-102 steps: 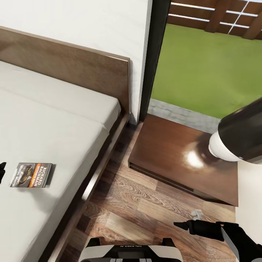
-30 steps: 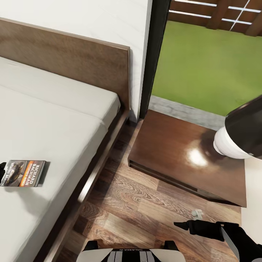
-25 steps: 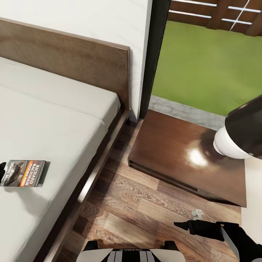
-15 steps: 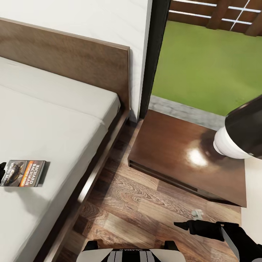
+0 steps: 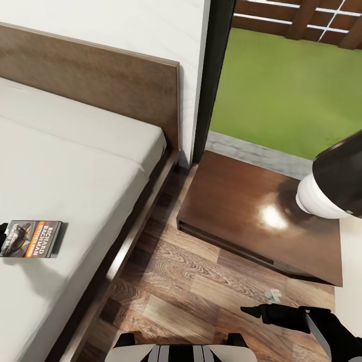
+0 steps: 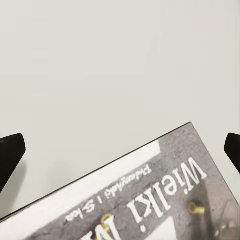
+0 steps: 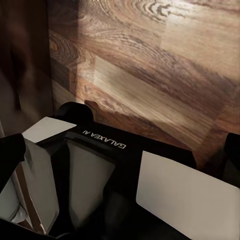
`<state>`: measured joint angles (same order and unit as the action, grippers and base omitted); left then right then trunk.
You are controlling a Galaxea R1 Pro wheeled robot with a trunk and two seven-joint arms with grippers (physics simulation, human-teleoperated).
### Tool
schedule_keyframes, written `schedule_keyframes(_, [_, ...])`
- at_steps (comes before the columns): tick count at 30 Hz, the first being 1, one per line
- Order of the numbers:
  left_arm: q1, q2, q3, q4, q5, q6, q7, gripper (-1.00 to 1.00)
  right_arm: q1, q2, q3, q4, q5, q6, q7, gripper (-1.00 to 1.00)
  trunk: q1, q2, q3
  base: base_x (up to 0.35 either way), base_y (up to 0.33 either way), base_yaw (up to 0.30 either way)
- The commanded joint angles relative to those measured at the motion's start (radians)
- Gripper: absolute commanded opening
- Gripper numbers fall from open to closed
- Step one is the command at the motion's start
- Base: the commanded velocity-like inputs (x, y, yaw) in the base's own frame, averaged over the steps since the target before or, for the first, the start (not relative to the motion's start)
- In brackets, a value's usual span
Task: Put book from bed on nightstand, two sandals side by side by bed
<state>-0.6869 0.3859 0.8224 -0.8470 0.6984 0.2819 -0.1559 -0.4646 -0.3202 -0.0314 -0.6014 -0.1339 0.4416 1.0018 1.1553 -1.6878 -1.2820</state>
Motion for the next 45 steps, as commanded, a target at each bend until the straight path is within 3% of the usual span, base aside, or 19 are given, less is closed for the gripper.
schedule_keyframes(1, [0.000,-0.001,0.003,0.014,0.004,0.008,-0.003,1.00,0.000,-0.001,-0.001,0.000,-0.007,0.008,0.001,1.00,0.000,0.000,0.000,0.000,0.000,0.000])
schedule_keyframes(7, [0.000,-0.001,0.003,0.013,0.004,0.008,-0.002,1.00,-0.001,-0.002,-0.001,0.000,-0.008,0.008,0.002,1.00,0.000,0.000,0.000,0.000,0.000,0.000])
schedule_keyframes(13, [0.000,-0.002,0.003,0.014,0.004,0.008,-0.002,1.00,0.000,-0.001,-0.001,0.000,-0.006,0.009,0.001,1.00,0.023,-0.042,-0.019,0.000,0.000,0.000])
schedule_keyframes(45, [0.000,-0.002,0.003,0.013,0.004,0.008,-0.003,1.00,0.000,-0.002,-0.001,0.000,-0.007,0.011,0.002,1.00,0.023,-0.042,-0.019,0.000,0.000,0.000])
